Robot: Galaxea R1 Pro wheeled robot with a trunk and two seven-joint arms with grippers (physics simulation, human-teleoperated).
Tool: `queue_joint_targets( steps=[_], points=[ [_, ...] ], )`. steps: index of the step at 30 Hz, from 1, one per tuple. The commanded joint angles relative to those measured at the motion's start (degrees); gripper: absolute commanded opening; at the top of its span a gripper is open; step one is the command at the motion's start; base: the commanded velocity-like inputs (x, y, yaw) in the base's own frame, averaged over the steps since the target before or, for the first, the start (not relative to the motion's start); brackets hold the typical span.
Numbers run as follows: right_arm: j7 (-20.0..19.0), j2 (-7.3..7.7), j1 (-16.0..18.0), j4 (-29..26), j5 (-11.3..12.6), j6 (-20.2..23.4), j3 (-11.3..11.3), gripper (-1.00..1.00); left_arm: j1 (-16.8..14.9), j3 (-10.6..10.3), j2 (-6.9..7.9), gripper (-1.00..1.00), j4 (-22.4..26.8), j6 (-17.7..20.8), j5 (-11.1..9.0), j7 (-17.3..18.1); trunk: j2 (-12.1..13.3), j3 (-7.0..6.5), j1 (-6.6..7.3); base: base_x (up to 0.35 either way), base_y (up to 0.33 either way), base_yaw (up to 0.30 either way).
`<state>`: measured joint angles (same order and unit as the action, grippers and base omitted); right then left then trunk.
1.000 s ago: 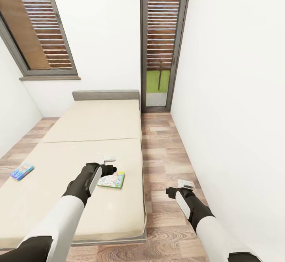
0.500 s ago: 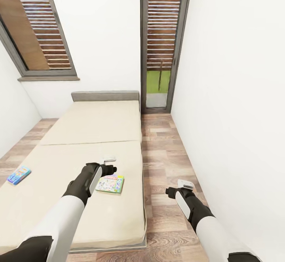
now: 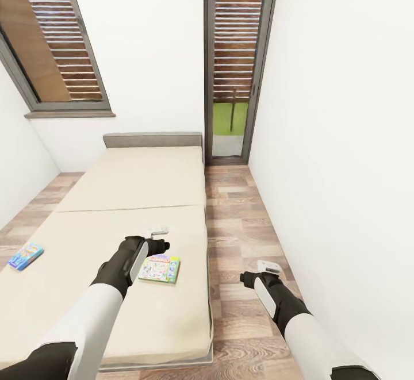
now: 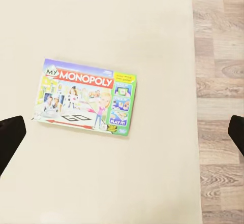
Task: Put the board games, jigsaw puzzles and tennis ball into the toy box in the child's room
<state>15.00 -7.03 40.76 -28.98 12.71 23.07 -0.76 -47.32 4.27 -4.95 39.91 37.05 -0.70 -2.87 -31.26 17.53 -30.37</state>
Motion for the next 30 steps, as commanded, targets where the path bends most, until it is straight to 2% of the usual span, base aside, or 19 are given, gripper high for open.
queue_joint_targets(
  steps=[1,10,30],
  points=[
    [0.4,0.0,0.03,-0.11,0.47,0.25,-0.3,1.0,-0.04,0.21,-0.06,1.0,0.08,0.3,-0.09,-0.14,-0.08,0.09,-0.03,0.075,0.011,0.0],
    [0.48,-0.01,0.03,-0.11,0.47,0.38,-2.25,1.0,-0.05,0.15,-0.1,1.0,0.08,0.22,-0.09,-0.19,-0.08,0.09,-0.03,0.145,0.064,0.0],
    [0.47,0.0,0.03,-0.11,0.51,0.4,-2.58,1.0,0.0,0.13,-0.32,1.0,0.08,0.21,-0.09,-0.37,-0.08,0.24,-0.03,0.078,0.052,0.0]
  ],
)
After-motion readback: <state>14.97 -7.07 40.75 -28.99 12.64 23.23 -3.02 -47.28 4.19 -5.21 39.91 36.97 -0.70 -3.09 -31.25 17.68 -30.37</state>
